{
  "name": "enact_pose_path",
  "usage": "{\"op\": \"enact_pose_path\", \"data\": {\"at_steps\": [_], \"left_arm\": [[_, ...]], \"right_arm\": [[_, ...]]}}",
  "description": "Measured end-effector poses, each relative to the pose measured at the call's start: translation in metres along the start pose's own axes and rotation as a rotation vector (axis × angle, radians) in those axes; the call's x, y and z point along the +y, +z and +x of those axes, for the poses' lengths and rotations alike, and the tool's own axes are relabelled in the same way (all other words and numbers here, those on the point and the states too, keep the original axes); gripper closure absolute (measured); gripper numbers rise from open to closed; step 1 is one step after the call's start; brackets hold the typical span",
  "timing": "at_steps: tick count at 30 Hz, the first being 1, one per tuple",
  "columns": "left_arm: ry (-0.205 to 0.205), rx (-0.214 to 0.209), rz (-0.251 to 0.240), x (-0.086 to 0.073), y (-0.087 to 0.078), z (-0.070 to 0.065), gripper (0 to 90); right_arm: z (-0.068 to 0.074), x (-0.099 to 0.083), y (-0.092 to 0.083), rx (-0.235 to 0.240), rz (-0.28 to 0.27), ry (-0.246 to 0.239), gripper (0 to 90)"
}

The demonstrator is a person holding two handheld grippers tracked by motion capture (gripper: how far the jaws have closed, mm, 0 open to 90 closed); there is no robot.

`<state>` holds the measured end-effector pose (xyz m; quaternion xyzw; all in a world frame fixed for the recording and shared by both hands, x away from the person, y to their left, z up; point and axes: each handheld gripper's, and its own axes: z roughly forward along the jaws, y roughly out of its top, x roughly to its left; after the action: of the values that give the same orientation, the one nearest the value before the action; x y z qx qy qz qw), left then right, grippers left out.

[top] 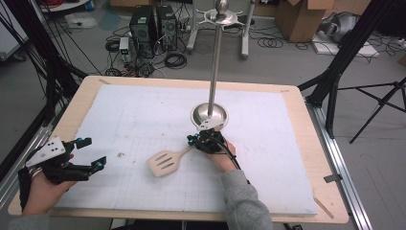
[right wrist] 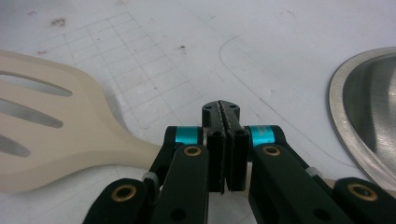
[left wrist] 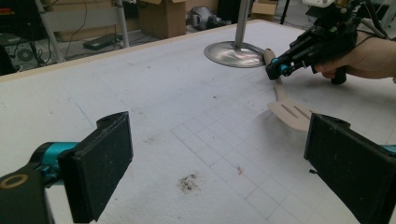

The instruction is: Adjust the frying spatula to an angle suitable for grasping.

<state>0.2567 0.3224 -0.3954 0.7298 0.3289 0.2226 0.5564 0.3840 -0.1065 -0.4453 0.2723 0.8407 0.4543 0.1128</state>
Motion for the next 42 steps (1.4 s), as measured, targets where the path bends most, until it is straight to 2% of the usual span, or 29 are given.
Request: {"op": "enact_pose_path", "data": {"at_steps": [6, 13, 15, 16, 17, 19, 28, 32, 36, 37, 42], "left_arm": [[-0.005, 0.005, 0.005, -0.001, -0.001, 0.001, 8.3], [-0.006, 0.002, 0.014, -0.002, 0.001, 0.0, 8.3], [-0.009, 0.001, 0.016, -0.003, 0.001, 0.0, 8.3], [-0.008, 0.001, 0.018, -0.003, 0.001, 0.001, 8.3], [-0.01, 0.002, 0.021, -0.003, 0.0, 0.001, 8.3], [-0.009, 0.002, 0.023, -0.004, 0.0, 0.001, 8.3], [-0.019, 0.003, 0.022, -0.005, -0.001, 0.003, 8.3], [-0.017, 0.006, 0.02, -0.005, -0.002, 0.003, 8.3], [-0.019, 0.007, 0.023, -0.005, -0.002, 0.003, 8.3], [-0.019, 0.006, 0.022, -0.005, -0.002, 0.003, 8.3], [-0.018, 0.004, 0.026, -0.005, 0.0, 0.003, 8.3]], "right_arm": [[-0.001, 0.002, 0.003, -0.008, 0.017, 0.007, 89.7], [0.002, 0.004, 0.01, -0.029, 0.089, -0.024, 89.7], [0.001, 0.005, 0.011, -0.03, 0.091, -0.03, 89.8], [0.001, 0.005, 0.011, -0.026, 0.095, -0.022, 89.8], [0.0, 0.005, 0.011, -0.019, 0.098, 0.009, 90.0], [0.0, 0.005, 0.01, -0.016, 0.103, 0.02, 90.0], [0.003, 0.005, 0.003, -0.028, 0.132, 0.004, 90.0], [0.003, 0.003, -0.001, -0.024, 0.135, -0.013, 90.0], [0.002, -0.002, -0.005, -0.011, 0.121, 0.001, 90.0], [0.001, -0.006, -0.008, 0.002, 0.102, 0.024, 90.0], [0.0, -0.012, -0.014, 0.018, 0.085, 0.025, 90.0]]}}
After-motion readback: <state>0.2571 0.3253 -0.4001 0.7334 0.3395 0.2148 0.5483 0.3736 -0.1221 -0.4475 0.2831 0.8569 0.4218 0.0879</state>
